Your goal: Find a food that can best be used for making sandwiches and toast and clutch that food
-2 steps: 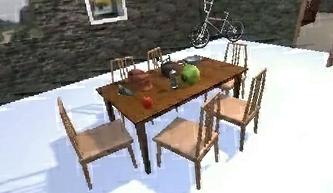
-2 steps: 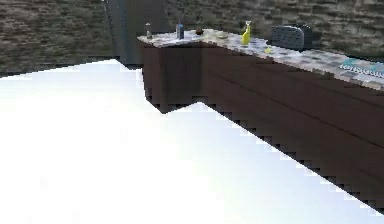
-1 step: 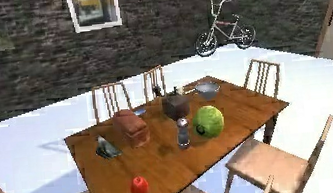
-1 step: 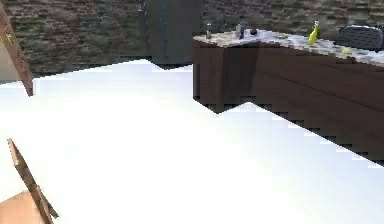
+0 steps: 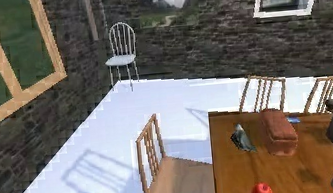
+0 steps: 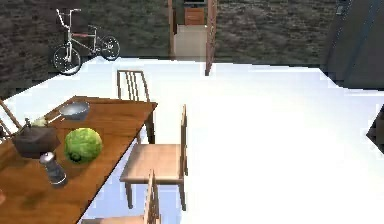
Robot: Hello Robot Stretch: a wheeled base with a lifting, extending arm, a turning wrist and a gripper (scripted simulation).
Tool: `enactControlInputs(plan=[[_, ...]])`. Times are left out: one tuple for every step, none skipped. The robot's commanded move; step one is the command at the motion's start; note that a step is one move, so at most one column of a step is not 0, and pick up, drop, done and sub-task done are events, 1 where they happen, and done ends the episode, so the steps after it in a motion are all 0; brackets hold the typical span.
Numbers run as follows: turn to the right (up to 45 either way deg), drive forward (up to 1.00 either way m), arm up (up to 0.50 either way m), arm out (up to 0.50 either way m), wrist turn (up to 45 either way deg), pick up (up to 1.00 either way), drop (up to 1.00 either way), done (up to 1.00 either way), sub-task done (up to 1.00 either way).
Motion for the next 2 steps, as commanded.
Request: enactControlInputs(plan=[[-45.0,0.00,0.00,0.00,0.0,0.00,0.00,0.00,0.00],[-9.0,0.00,0.00,0.00,0.0,0.00,0.00,0.00,0.00]])
